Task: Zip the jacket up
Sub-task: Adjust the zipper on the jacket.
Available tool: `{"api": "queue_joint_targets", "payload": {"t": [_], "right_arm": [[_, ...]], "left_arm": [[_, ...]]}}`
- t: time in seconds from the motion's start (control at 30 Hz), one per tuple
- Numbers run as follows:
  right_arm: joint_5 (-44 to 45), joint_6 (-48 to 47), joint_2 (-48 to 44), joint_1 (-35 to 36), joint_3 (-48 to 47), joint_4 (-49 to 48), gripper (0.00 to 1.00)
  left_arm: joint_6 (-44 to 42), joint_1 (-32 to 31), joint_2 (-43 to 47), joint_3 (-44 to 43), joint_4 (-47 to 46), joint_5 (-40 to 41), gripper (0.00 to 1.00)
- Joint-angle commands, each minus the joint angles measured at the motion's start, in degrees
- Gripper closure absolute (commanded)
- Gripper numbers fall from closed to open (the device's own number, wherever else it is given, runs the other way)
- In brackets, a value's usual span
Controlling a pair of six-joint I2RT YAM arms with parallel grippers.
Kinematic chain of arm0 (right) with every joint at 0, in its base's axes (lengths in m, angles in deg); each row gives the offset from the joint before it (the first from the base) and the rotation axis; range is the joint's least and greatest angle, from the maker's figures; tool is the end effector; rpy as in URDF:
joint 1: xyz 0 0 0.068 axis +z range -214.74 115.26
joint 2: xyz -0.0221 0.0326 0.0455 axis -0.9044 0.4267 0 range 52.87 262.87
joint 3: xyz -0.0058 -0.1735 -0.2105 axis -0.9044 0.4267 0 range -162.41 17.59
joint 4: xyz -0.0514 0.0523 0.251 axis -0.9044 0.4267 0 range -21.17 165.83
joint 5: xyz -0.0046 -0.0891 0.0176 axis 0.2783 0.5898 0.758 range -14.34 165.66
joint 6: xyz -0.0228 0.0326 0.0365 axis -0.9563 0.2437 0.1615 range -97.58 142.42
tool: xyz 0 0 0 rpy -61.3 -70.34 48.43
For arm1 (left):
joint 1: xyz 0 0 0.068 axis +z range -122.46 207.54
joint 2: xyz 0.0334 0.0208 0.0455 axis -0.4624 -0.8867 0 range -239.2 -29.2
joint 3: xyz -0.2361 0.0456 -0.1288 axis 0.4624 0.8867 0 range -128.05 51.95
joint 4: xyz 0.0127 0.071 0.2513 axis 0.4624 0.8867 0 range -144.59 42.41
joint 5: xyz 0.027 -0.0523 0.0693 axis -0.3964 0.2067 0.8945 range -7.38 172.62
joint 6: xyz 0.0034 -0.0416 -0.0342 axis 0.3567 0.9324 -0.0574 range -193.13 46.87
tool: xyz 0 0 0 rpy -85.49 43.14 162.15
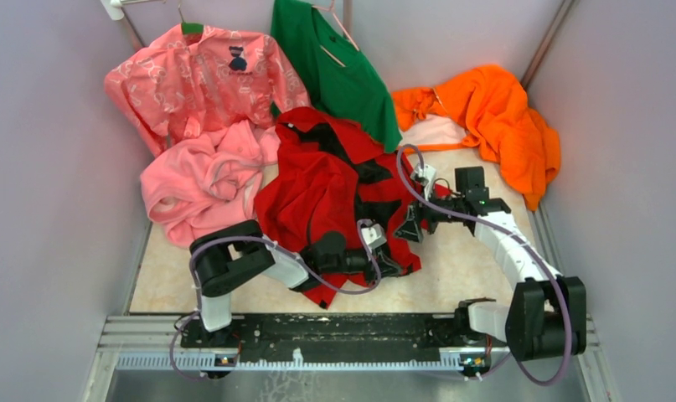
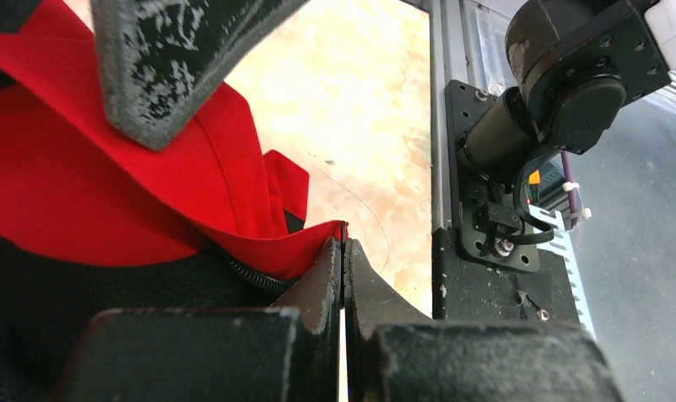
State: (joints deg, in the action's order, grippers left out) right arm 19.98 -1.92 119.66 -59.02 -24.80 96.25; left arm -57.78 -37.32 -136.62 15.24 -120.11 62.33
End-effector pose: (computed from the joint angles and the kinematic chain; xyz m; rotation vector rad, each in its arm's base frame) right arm 0.2181 0.0515 0.2356 -0.9404 1.9814 1.0037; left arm 0.1349 -0.3162 0.1442 1.0314 1.5272 -1.3189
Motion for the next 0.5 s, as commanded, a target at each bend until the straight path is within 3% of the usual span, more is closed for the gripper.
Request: {"api": "queue_joint_targets", "payload": {"t": [0.0, 0.23, 0.47], "right_arm": [[0.4, 1.4, 2.5, -0.5, -5.3, 2.2, 0.22], [-2.0, -1.1, -1.2, -5.4, -6.1, 4.5, 0.13], [-1.9, -1.8, 3.9, -5.5, -7.4, 7.0, 0.16]], "left_arm": [[0.9, -0.2, -2.5, -1.9, -2.8, -3.3, 1.00], [1.3, 0.0, -5.3, -4.6, -2.2, -4.6, 1.00], [1.4, 1.4, -5.0, -5.0, -0.1, -6.0, 1.00]]}}
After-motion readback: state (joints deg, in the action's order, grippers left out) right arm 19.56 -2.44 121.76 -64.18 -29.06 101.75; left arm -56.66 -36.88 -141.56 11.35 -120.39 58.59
